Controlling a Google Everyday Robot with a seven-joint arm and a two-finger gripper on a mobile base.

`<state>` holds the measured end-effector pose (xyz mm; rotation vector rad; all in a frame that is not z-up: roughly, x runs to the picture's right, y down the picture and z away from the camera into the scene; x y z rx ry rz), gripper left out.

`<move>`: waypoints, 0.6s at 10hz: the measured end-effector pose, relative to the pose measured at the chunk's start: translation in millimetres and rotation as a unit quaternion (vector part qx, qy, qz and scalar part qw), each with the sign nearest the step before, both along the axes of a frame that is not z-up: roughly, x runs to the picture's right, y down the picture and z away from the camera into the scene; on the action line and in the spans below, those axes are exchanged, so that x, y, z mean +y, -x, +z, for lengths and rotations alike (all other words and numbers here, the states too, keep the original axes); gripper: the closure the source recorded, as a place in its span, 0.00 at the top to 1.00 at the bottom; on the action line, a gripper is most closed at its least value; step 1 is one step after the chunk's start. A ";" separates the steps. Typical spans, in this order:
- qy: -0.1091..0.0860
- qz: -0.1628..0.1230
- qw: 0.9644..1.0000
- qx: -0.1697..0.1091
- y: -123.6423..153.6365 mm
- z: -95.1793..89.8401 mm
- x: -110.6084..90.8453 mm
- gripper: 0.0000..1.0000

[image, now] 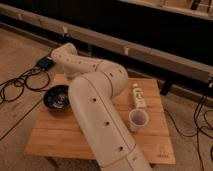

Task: Place the pepper in the ceramic bowl

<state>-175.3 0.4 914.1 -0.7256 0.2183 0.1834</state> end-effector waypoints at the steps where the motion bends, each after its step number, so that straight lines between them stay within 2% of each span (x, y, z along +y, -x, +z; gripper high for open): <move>1: 0.003 -0.006 1.000 -0.010 9.5 -3.2 1.6 0.00; 3: 0.008 -0.011 0.999 -0.036 30.1 -13.7 5.2 0.00; 6: 0.008 0.002 0.996 -0.093 69.8 -33.9 10.2 0.00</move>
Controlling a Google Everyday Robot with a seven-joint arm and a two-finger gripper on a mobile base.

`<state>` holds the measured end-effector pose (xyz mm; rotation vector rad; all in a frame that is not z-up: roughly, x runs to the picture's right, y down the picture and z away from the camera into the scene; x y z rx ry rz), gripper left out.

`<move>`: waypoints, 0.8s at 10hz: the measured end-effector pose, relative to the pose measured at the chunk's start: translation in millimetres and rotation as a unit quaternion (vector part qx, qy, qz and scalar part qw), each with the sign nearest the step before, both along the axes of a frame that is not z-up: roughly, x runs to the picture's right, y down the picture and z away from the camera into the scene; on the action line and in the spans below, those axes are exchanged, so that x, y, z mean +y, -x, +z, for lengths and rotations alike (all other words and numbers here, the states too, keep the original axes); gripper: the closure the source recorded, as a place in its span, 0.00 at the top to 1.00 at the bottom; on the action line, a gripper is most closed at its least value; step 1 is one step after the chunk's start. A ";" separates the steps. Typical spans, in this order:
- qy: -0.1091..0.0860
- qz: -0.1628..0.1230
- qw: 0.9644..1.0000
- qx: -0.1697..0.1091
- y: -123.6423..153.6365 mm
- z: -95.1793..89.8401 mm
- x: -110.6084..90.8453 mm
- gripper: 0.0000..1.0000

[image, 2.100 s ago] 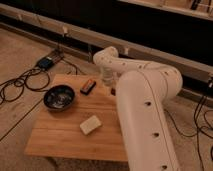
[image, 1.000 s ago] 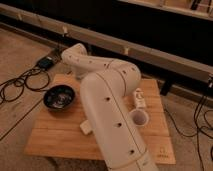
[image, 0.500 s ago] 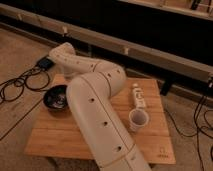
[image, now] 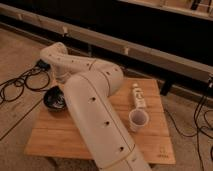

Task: Place the pepper in the ceramic bowl

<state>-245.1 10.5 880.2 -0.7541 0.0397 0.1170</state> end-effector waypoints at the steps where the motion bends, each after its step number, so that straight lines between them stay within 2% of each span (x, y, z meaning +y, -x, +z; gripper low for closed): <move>1: 0.002 0.006 1.000 -0.016 10.2 -5.3 1.8 0.00; 3: 0.006 0.024 0.998 -0.049 29.3 -13.6 3.7 0.00; 4: 0.008 0.040 0.997 -0.069 37.5 -16.5 4.4 0.03; 6: 0.010 0.056 0.995 -0.086 41.9 -16.5 5.7 0.18; 8: 0.014 0.070 0.992 -0.101 40.9 -13.1 11.0 0.42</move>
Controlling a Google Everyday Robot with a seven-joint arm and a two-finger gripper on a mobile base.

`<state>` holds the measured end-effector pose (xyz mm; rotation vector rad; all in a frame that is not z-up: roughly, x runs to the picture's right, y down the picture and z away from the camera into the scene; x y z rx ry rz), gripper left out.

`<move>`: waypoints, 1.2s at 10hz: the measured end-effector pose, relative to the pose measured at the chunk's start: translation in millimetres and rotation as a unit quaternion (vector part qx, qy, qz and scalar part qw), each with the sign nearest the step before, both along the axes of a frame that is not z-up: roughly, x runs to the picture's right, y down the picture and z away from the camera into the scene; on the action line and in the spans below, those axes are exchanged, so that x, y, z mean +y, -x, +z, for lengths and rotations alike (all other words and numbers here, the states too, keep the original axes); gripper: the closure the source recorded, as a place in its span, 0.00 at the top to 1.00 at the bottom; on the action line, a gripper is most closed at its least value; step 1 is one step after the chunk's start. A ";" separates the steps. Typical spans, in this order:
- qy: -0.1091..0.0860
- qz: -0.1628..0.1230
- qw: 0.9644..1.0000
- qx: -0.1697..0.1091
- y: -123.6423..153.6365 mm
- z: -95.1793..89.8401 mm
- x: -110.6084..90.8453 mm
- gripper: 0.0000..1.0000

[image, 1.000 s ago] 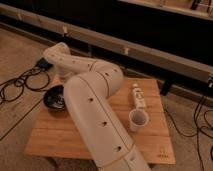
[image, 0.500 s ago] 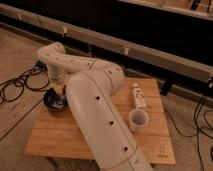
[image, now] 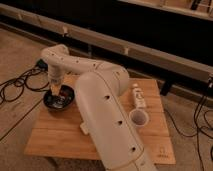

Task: Place the pepper in the ceramic bowl

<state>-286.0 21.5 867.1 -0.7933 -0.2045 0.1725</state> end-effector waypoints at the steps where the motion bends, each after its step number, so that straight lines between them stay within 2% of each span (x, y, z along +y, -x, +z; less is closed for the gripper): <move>1: 0.001 0.004 1.000 -0.003 -1.3 1.2 0.9 0.50; 4: 0.000 0.025 1.000 -0.017 -4.0 4.9 -0.4 0.78; 8: -0.004 0.056 0.998 -0.036 -2.6 6.0 -1.7 0.80; 12: -0.004 0.057 0.998 -0.037 -1.9 5.6 -1.5 0.80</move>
